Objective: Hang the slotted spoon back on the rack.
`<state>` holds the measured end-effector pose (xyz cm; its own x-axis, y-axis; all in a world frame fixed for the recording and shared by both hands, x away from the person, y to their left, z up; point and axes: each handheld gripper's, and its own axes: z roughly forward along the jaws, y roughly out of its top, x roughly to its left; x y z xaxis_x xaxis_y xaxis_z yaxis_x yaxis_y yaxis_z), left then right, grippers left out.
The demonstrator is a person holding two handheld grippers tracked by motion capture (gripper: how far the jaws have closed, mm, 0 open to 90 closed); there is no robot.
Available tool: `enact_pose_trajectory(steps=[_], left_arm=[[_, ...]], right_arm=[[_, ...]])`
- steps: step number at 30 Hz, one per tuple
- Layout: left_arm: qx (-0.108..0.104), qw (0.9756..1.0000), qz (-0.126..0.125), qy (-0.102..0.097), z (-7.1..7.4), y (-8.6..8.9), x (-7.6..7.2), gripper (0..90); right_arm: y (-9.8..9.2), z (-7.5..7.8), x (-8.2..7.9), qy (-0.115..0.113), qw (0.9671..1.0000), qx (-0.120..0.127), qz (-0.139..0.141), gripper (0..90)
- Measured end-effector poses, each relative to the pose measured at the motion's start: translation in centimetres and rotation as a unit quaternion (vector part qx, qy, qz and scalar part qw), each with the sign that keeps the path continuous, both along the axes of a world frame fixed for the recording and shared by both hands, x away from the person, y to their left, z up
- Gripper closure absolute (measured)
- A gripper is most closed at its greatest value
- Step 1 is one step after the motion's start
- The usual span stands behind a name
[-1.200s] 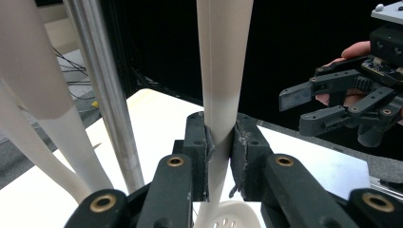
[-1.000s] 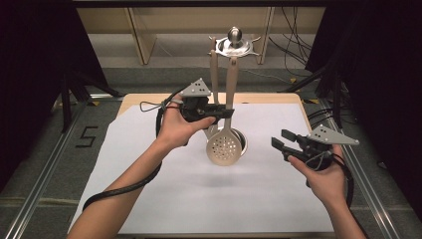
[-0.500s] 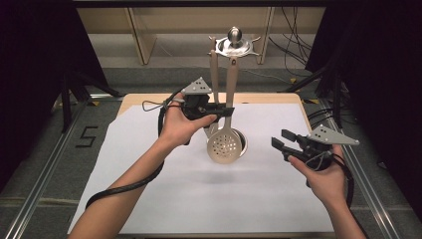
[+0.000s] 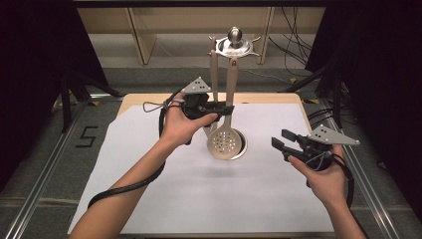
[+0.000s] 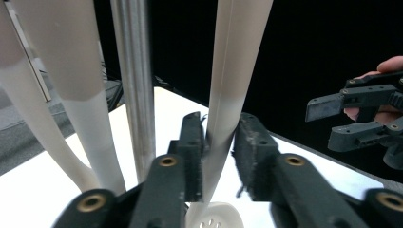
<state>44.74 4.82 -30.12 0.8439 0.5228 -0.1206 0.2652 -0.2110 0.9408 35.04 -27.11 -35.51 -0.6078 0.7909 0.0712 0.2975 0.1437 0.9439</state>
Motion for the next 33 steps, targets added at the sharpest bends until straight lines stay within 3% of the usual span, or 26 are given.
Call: enact_pose_trajectory(steps=[4, 5, 10, 12, 13, 15, 18, 22, 25, 26, 28, 33], left_arm=[[0.003, 0.9995, 0.007, -0.032, 0.1, 0.4, -0.8, 59.9], [0.006, 0.9991, 0.008, -0.041, 0.2, 0.6, -1.1, 57.5], [0.004, 0.9968, 0.021, -0.077, 0.4, 1.8, -2.8, 48.8], [0.004, 0.9959, 0.023, -0.088, 0.2, 2.6, -3.6, 46.1], [0.005, 0.9955, 0.024, -0.092, 0.0, 3.1, -4.1, 45.0], [0.01, 0.9944, 0.028, -0.101, -0.6, 4.3, -5.0, 43.9], [0.021, 0.9928, 0.045, -0.109, -1.6, 6.3, -6.0, 42.9], [0.018, 0.9922, 0.073, -0.1, -2.8, 9.1, -6.9, 41.7], [0.018, 0.9911, 0.091, -0.096, -3.7, 11.0, -7.5, 40.6], [0.017, 0.9914, 0.093, -0.09, -4.2, 11.6, -7.6, 40.3], [0.009, 0.9923, 0.097, -0.076, -5.1, 12.6, -7.9, 39.9], [0.021, 0.9908, 0.121, -0.057, -7.5, 15.0, -8.3, 39.4]], right_arm=[[0.0, 0.0, 0.0, 0.003, 1.0, 0.005, 0.002, 51.7], [-0.2, 0.0, 0.1, -0.007, 1.0, -0.001, 0.005, 51.6], [-0.2, 0.0, 0.1, -0.012, 0.9999, 0.003, -0.009, 51.6], [-0.3, 0.0, 0.2, -0.016, 0.9998, -0.003, -0.005, 51.5], [-0.2, -0.1, 0.0, -0.001, 0.9999, 0.007, -0.012, 51.5], [-0.4, -0.2, 0.2, -0.015, 0.9998, 0.001, -0.012, 51.5], [-0.6, -0.2, 0.2, -0.001, 1.0, 0.002, -0.008, 51.3], [-0.6, -0.3, 0.4, -0.021, 0.9997, -0.005, -0.013, 50.8], [-0.5, -0.3, 0.2, 0.004, 1.0, 0.0, -0.007, 50.5], [-0.6, -0.3, 0.3, -0.006, 0.9999, -0.008, -0.008, 50.5], [-0.5, -0.4, 0.3, 0.004, 1.0, -0.005, -0.007, 50.4], [-0.4, -0.7, 0.4, -0.004, 0.9999, -0.004, -0.012, 50.1]])
